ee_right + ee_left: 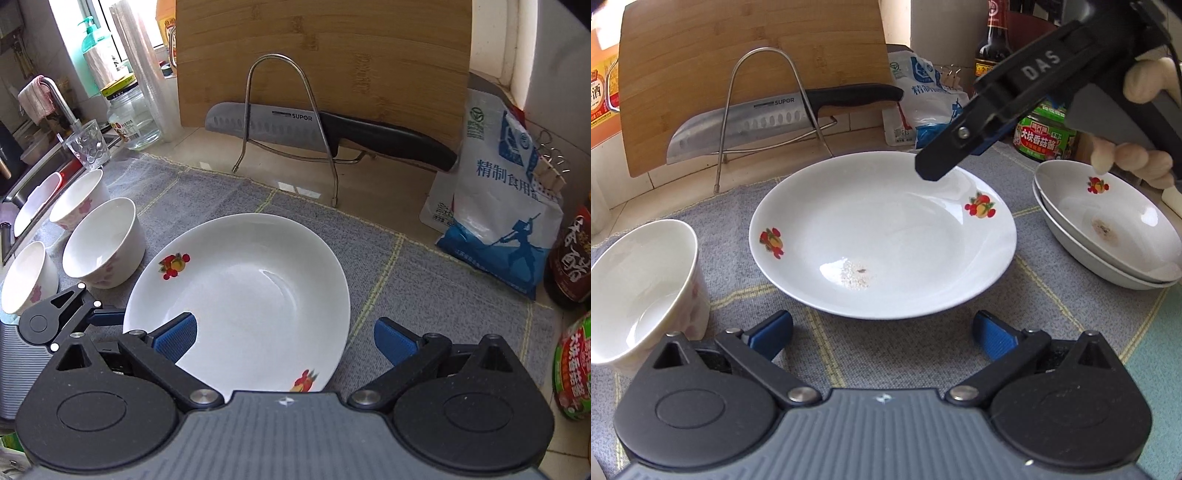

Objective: Organize plates and bowls
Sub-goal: 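Close the right gripper on the rim of the fruit-print plate, then lift the plate with the right gripper and carry it toward the plate stack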

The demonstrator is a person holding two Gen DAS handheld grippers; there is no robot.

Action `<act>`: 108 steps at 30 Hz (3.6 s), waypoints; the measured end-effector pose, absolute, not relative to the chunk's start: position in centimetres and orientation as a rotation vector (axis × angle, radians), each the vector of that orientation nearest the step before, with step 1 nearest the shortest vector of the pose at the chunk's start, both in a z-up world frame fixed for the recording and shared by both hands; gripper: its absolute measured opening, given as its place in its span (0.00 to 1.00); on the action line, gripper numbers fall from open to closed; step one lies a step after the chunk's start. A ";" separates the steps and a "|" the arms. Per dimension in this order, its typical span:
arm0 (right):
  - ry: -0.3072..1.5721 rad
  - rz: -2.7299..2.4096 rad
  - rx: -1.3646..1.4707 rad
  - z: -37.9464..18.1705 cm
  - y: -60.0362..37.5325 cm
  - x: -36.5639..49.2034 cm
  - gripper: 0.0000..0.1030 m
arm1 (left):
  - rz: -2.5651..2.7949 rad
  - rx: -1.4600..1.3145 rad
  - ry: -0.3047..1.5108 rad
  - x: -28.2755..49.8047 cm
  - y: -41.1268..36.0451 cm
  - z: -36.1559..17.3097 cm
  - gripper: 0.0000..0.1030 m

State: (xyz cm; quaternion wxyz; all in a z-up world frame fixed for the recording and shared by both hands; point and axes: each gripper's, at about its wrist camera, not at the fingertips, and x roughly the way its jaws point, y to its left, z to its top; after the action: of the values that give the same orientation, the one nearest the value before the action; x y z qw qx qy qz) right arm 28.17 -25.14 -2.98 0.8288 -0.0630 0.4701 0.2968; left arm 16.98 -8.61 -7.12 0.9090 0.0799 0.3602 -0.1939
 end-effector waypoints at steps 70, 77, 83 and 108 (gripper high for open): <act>1.185 0.868 0.032 -6.3 -23.8 31.9 0.95 | -0.465 0.272 0.713 15.5 -8.0 -6.2 0.96; 1.164 0.877 0.031 -6.4 -23.7 32.7 0.95 | -0.473 0.287 0.702 15.5 -7.9 -6.3 0.96; 1.167 0.893 0.042 -6.4 -23.3 32.7 0.96 | -0.473 0.295 0.699 15.5 -7.9 -6.2 0.96; 1.096 0.821 0.086 -2.2 -26.8 27.0 0.96 | -0.609 0.313 0.708 13.2 -9.1 -1.8 0.96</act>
State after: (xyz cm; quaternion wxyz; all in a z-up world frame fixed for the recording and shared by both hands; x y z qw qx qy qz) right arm 27.04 -26.79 -2.18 0.7738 0.0396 0.5060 0.3790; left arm 13.17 -9.14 -1.84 0.8812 0.1502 0.3398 -0.2924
